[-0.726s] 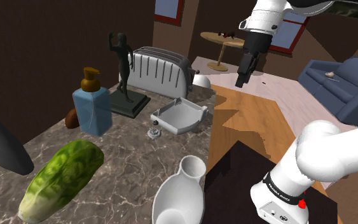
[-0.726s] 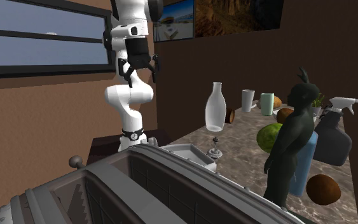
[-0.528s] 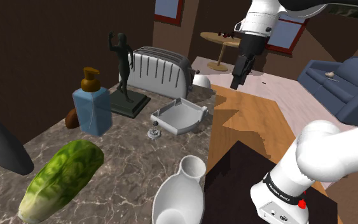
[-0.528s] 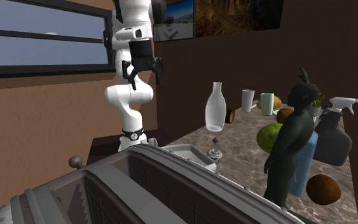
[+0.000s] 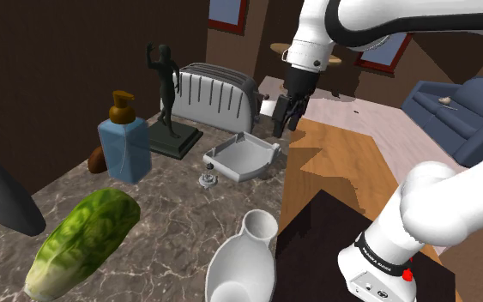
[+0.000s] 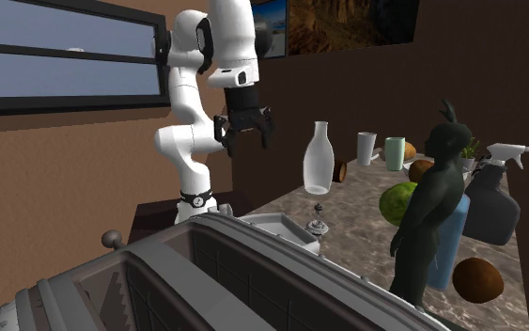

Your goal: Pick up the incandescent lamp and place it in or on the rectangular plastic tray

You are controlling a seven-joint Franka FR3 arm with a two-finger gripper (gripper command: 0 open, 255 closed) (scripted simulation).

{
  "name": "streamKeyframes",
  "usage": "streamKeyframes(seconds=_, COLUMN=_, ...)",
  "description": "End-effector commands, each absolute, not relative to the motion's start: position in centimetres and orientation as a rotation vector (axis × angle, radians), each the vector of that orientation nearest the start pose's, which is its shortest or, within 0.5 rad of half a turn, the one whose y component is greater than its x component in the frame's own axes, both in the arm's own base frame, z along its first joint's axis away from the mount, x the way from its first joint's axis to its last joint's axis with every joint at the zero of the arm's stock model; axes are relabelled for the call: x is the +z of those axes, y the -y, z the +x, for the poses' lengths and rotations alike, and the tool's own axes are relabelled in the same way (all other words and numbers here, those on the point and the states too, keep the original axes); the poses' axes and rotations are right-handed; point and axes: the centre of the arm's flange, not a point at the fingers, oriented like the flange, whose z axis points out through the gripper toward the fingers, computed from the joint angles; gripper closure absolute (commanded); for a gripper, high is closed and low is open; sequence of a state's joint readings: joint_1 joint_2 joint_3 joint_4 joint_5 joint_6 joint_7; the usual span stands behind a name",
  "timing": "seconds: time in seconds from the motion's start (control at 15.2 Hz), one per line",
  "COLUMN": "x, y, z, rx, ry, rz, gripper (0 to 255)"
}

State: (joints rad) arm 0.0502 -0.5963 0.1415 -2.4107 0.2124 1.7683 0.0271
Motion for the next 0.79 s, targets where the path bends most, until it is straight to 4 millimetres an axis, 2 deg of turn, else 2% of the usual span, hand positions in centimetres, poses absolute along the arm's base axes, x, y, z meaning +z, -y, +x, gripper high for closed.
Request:
streamKeyframes(seconds=0.0, x=50.3, y=-11.2, z=37.2, rx=0.082, ry=0.124, rz=-3.011, gripper=0)
streamKeyframes(seconds=0.73, x=43.0, y=-20.4, z=44.9, rx=0.039, ry=0.054, rz=-2.998, gripper=0)
